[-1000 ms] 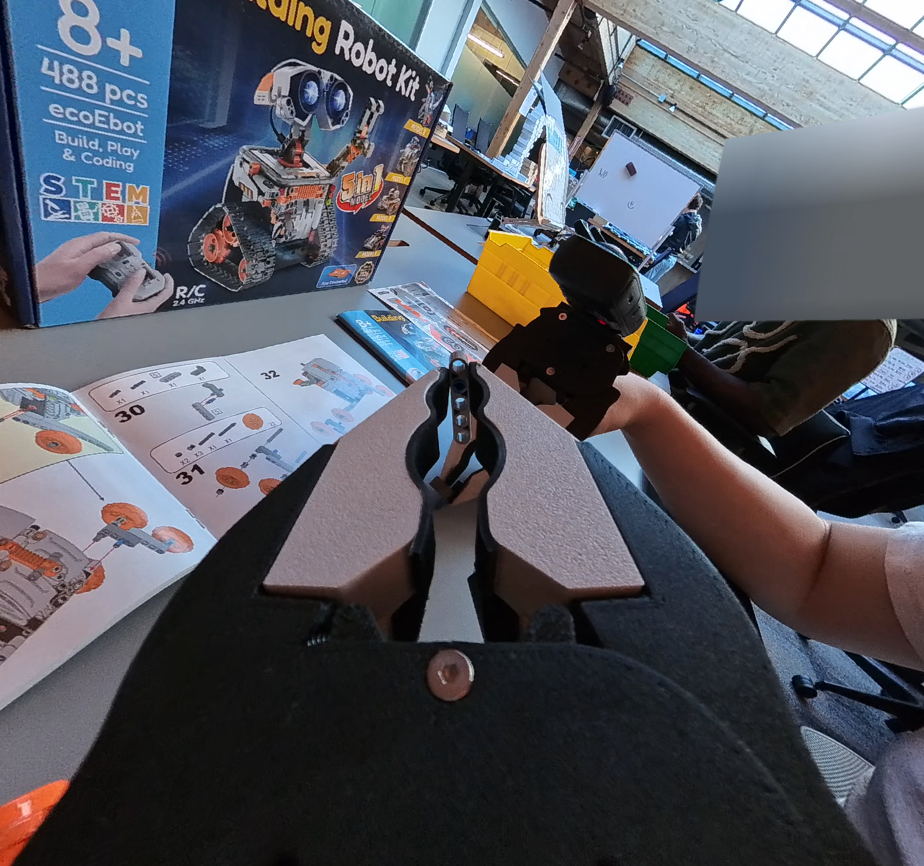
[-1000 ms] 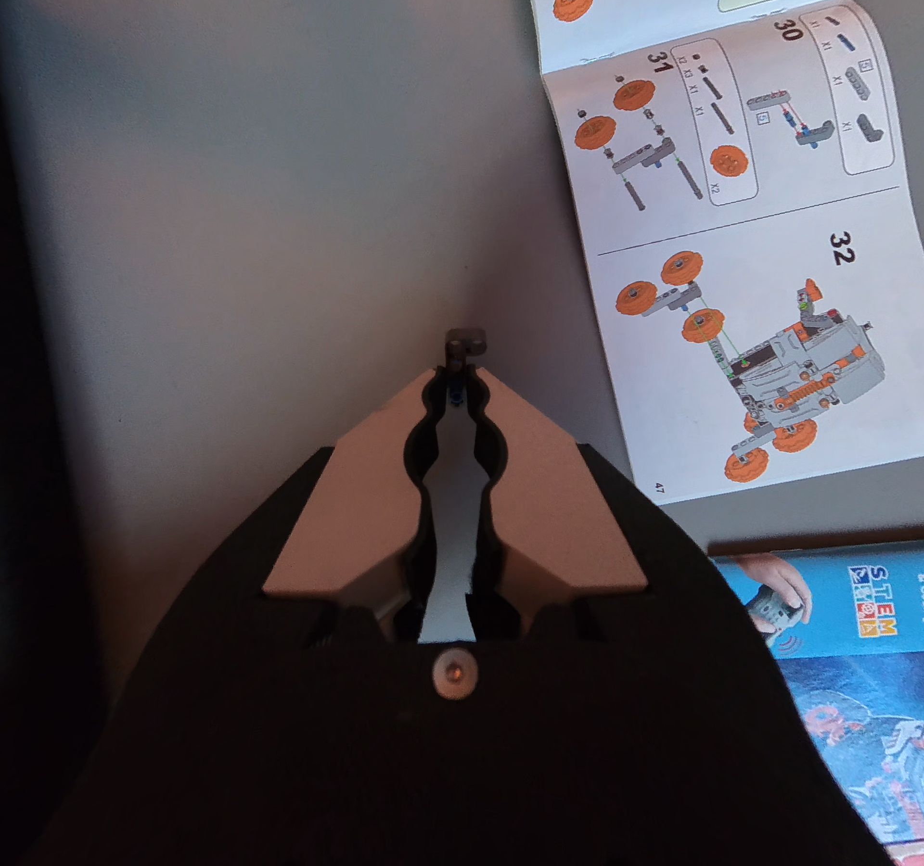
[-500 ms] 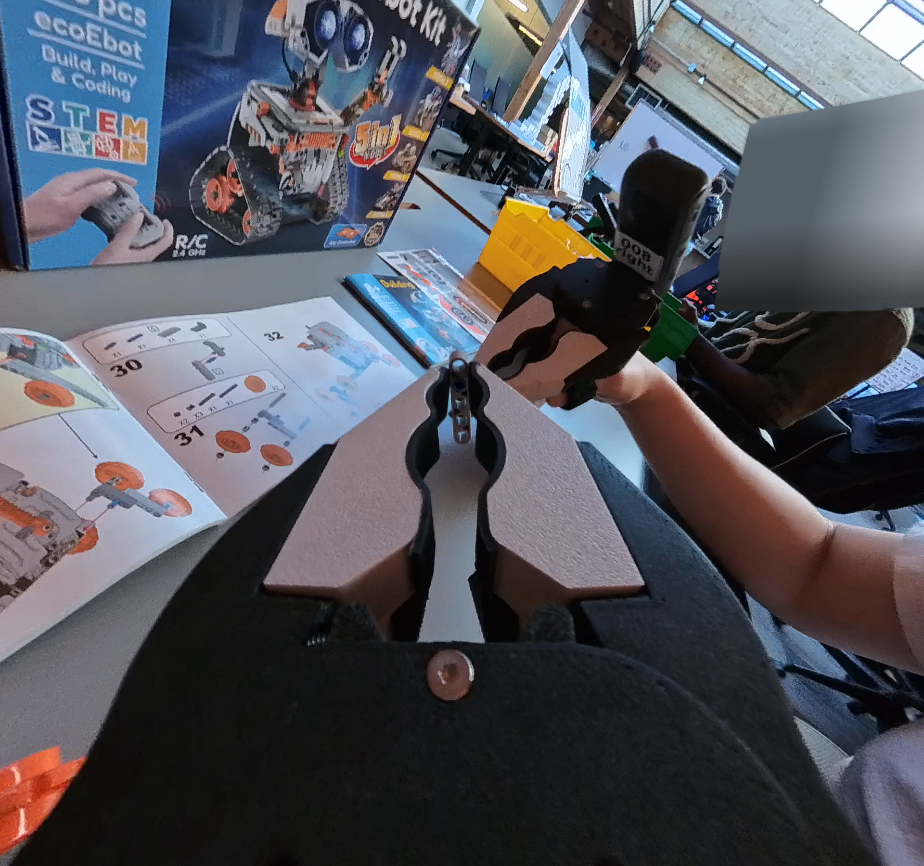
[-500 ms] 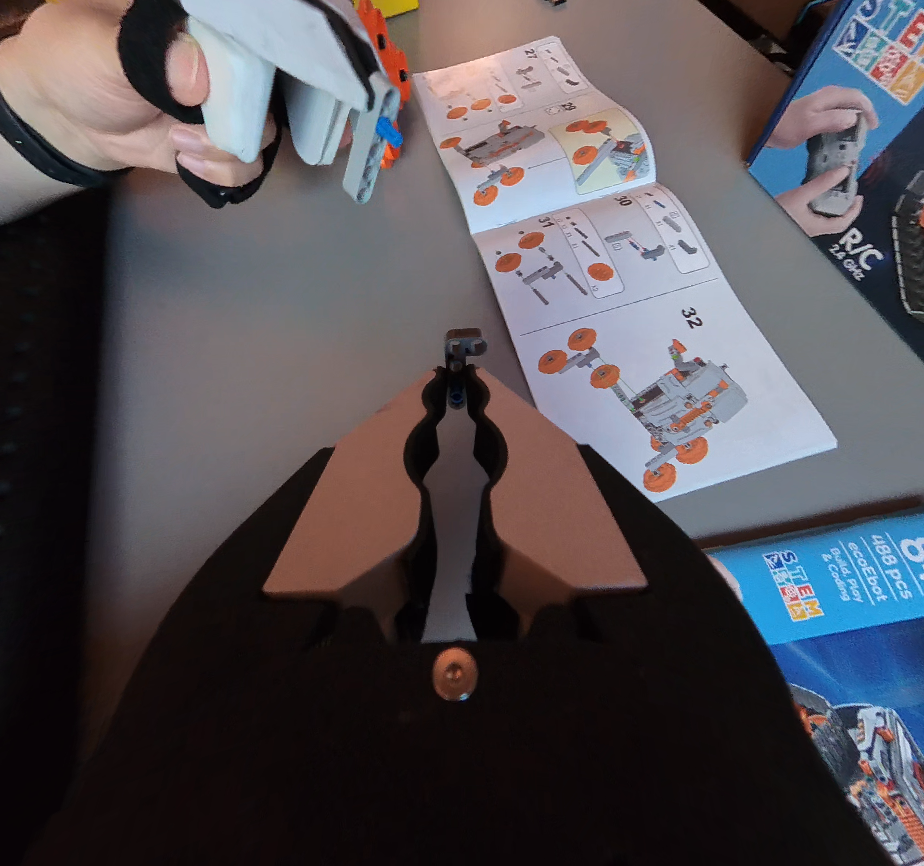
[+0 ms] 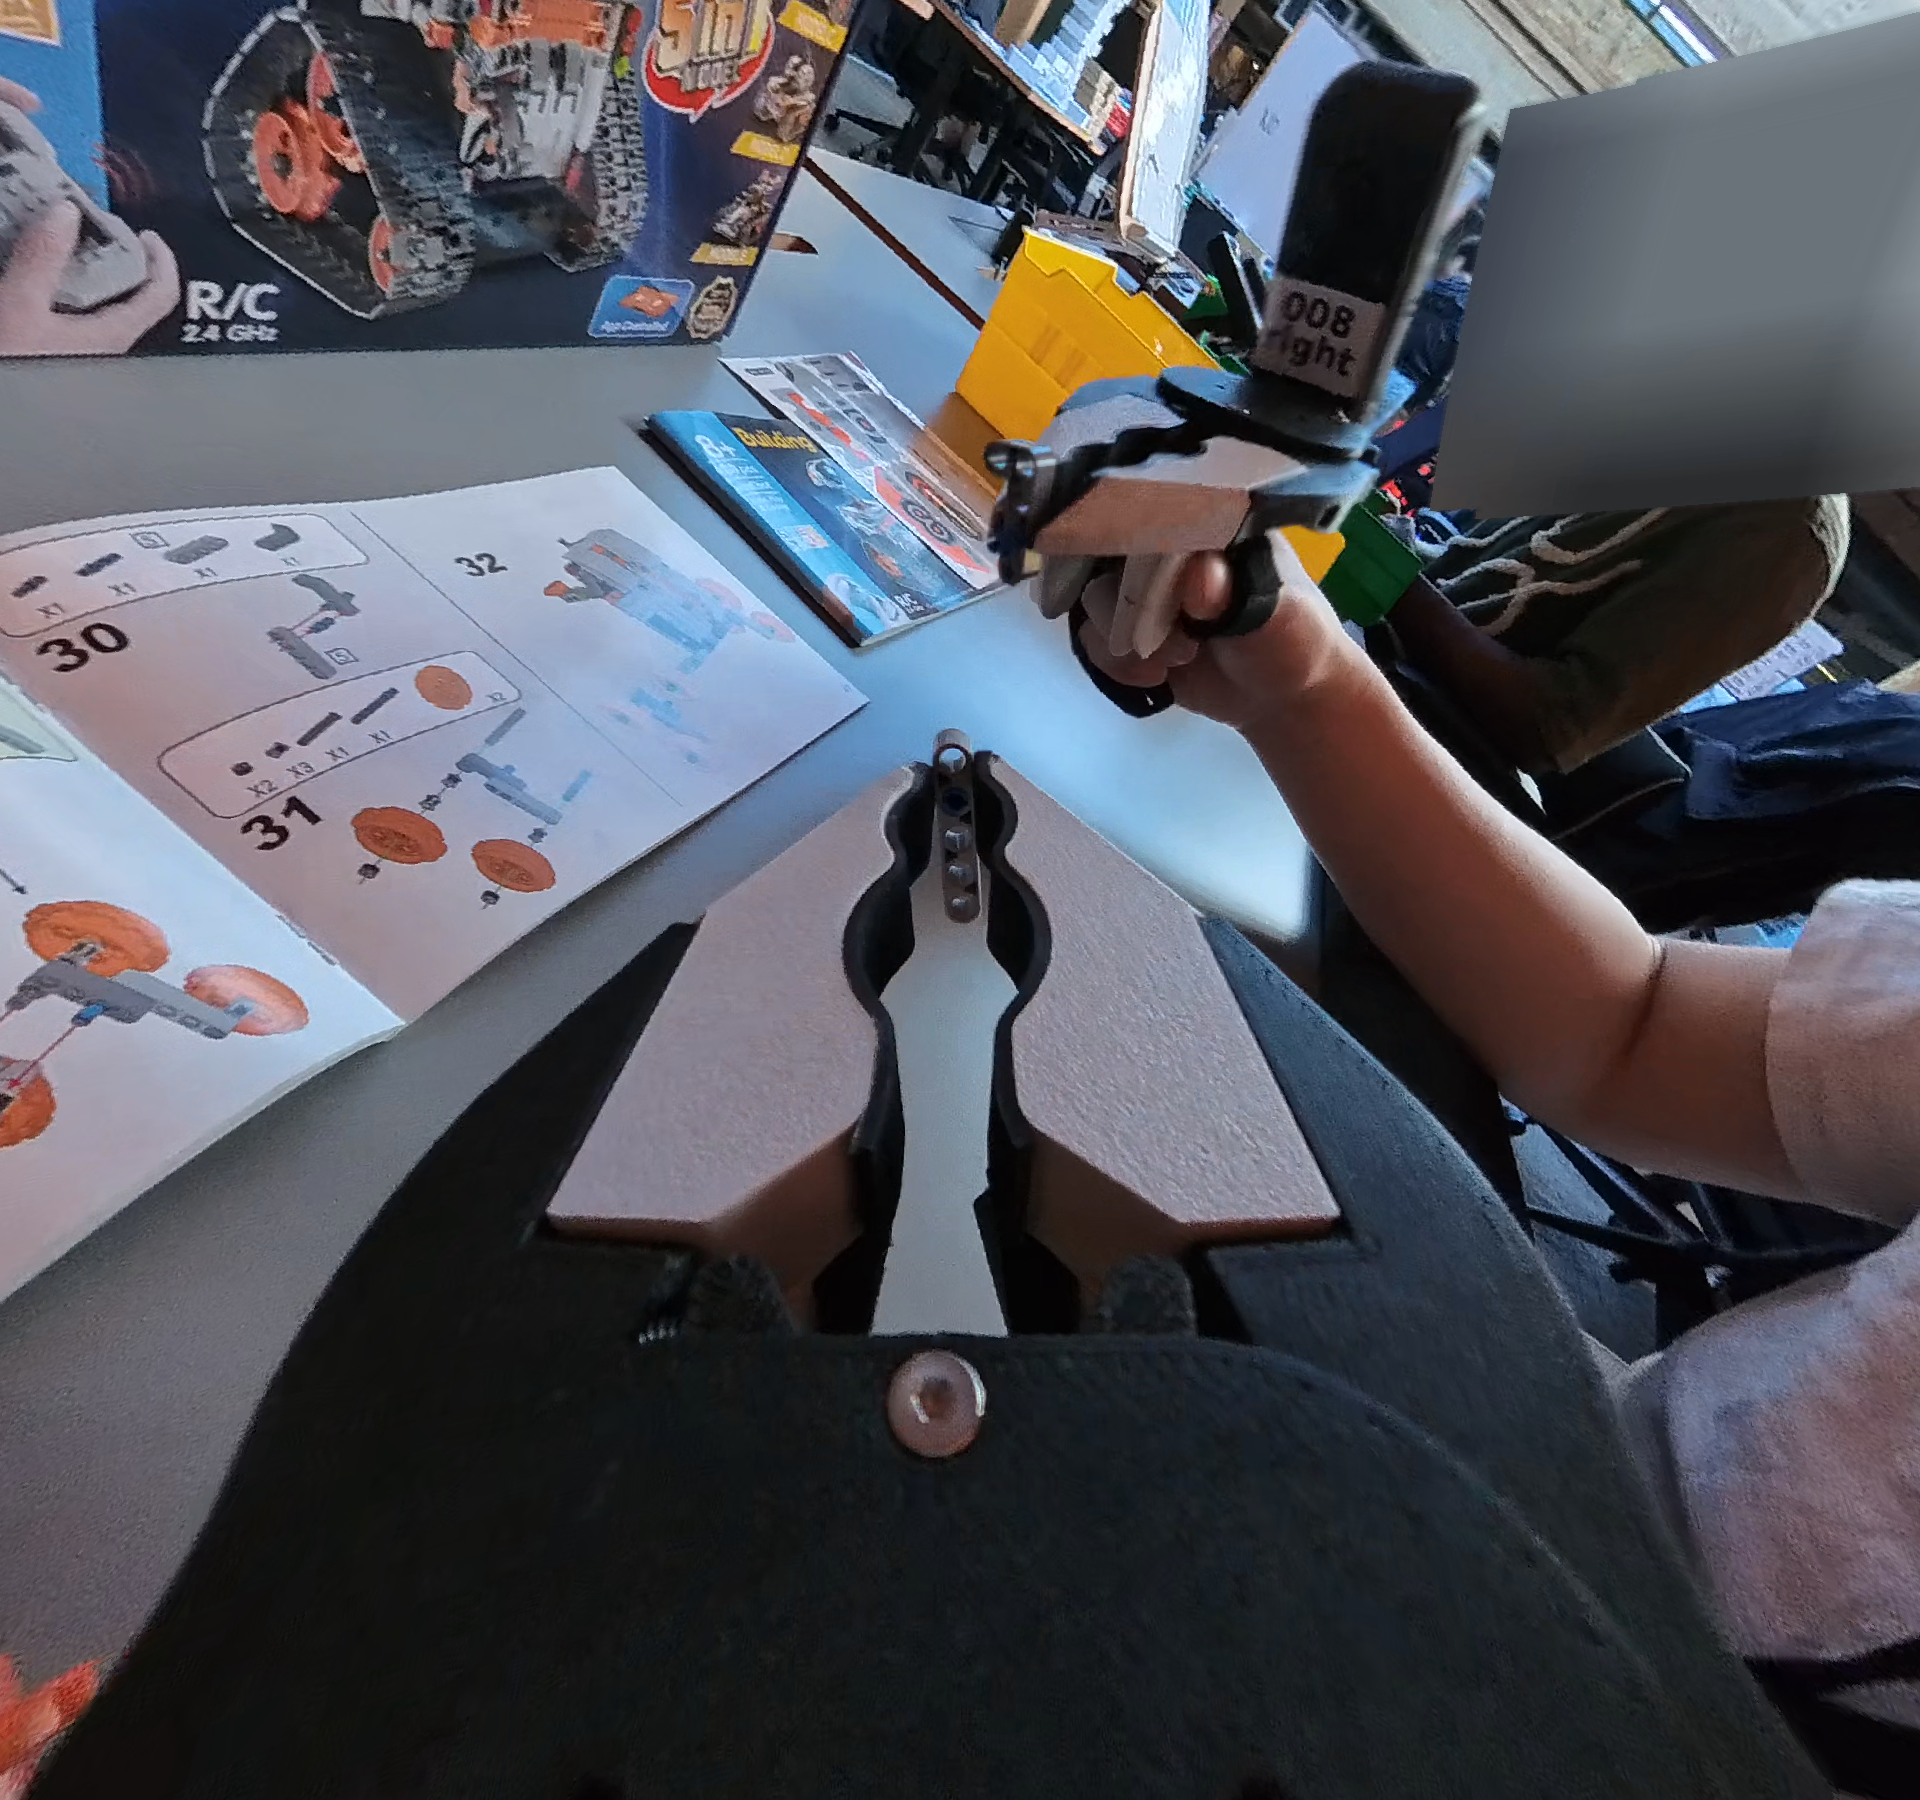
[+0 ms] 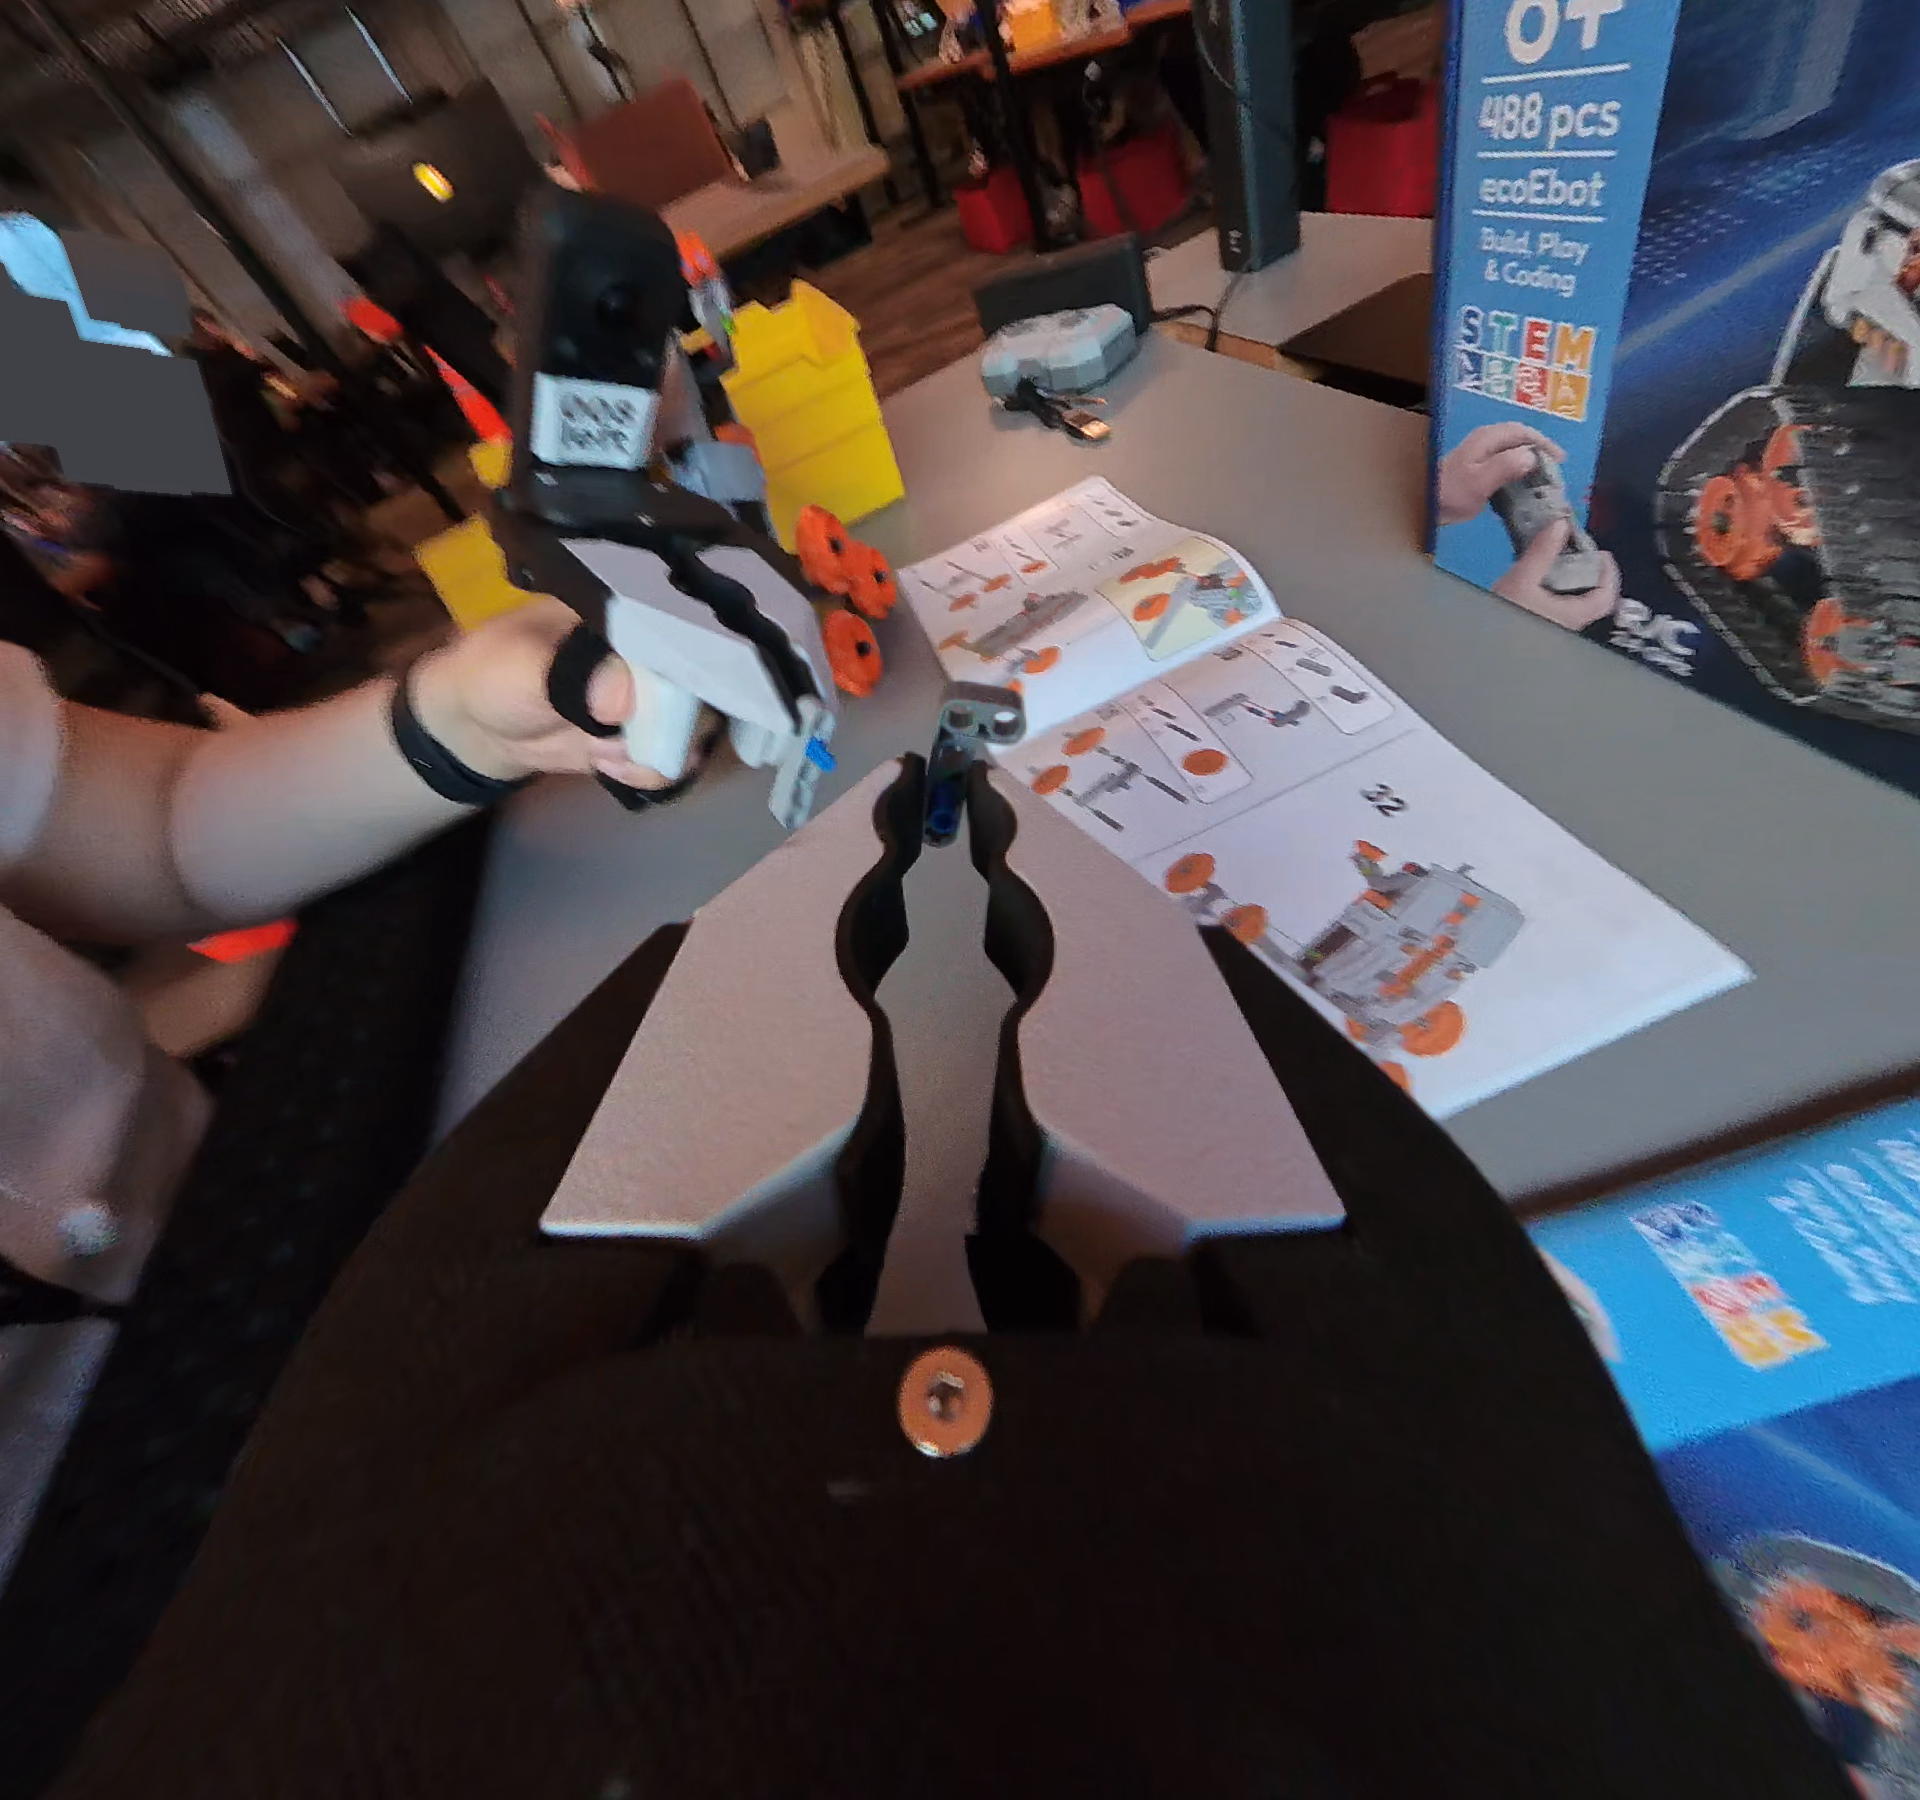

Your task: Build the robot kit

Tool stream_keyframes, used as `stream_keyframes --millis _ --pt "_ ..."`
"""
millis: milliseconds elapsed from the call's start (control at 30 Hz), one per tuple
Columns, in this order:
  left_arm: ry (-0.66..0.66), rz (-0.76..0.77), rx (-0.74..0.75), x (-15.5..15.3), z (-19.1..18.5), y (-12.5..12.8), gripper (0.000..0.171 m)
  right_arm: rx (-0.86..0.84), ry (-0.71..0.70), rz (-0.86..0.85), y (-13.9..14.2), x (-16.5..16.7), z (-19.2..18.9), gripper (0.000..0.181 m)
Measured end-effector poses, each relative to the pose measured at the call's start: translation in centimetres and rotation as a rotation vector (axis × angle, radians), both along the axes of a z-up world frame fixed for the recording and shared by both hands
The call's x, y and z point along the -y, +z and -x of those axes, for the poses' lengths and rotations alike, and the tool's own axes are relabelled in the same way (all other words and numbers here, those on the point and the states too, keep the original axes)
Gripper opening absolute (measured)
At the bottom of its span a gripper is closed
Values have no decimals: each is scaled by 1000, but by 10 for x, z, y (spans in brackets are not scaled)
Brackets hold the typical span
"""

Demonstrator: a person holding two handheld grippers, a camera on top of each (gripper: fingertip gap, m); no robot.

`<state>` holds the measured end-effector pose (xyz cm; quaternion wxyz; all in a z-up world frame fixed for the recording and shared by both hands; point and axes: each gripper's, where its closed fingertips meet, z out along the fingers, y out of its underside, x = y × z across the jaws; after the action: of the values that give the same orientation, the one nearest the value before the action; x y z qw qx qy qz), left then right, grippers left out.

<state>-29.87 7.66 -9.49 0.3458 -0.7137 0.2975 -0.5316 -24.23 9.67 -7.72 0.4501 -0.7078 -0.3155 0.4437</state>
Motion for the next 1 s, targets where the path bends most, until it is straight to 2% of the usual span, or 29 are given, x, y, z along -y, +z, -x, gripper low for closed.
stream_keyframes --millis 100,200,367,533,667,733,900,1000 --pt "-32 -1 23 5 -4 4 5 -167 60 44 19 6 4 8" --pt "-87 27 64 12 -7 8 5 -147 53 70 13 5 4 7" --pt "-141 80 101 19 -10 11 5 -350 122 212 21 8 13 6" --pt "-177 46 126 27 -12 24 5 -454 191 232 37 18 21 5" --pt "-177 -35 124 33 -11 36 5 -442 183 155 47 23 21 6" --pt "-173 -53 129 35 -9 41 5 -444 178 173 46 22 20 5" --pt "-188 -42 162 37 -4 52 5 -481 199 256 44 19 22 5" --pt "-224 -15 224 43 -1 62 5 -500 256 238 52 29 28 5"
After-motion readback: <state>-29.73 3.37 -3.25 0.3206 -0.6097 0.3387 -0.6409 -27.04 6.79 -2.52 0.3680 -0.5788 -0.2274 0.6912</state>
